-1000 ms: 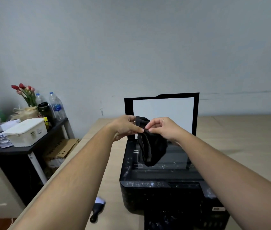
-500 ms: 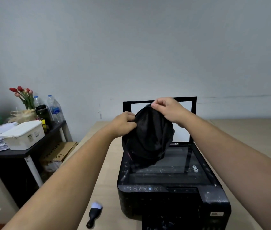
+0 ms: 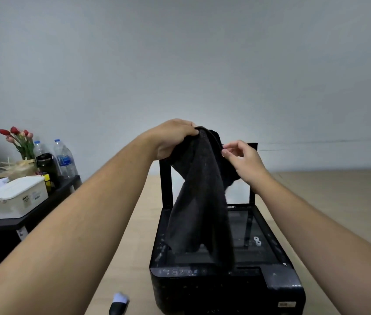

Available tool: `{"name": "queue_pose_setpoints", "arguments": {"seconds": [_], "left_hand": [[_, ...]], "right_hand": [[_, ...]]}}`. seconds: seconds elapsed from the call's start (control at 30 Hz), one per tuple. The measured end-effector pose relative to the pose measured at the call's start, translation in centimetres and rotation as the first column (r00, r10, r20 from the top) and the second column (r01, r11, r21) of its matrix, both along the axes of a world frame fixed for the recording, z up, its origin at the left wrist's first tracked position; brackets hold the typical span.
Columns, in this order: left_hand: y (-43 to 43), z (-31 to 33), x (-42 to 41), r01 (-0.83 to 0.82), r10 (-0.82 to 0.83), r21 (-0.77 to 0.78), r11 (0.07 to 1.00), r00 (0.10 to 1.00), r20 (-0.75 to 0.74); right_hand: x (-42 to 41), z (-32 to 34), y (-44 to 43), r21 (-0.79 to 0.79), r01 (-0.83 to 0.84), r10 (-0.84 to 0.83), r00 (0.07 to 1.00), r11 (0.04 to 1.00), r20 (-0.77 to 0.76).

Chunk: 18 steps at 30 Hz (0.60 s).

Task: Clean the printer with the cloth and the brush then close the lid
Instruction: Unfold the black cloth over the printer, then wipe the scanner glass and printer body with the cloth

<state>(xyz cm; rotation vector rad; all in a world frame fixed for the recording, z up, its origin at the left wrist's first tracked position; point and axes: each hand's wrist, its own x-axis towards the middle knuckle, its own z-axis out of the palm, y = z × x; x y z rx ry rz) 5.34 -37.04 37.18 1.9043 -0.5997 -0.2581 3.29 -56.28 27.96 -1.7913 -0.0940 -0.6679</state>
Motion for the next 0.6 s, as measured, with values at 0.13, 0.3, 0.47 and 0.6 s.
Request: {"name": "queue_pose_setpoints", "arguments": {"seconds": [0.13, 0.3, 0.47, 0.6], "left_hand": [[-1.2, -0.5, 0.2, -0.049, 0.046, -0.058, 0.997, 0.998, -0.039], [-0.8, -1.7, 0.1, -0.093, 0.086, -0.084, 0.992, 0.992, -0.091], [2.5, -4.3, 2.2, -0.367, 0.354, -0.15, 0.918, 0.929, -0.108], [4.4, -8.6, 2.6, -0.311, 0.337, 0.23, 0.922, 0.938, -0.079]], "right_hand": [[-2.6, -3.6, 0.8, 0.124, -0.258, 0.266, 0.963, 0.958, -0.051], [-2.5, -8.1, 1.7, 0.106, -0.519, 0.515, 0.761, 0.848, -0.395], [-2.1, -6.3, 0.5, 0.279, -0.346, 0.412, 0.882, 0.896, -0.228], [-1.9, -4.7, 0.5, 0.446, -0.321, 0.401, 0.911, 0.835, -0.093]]}}
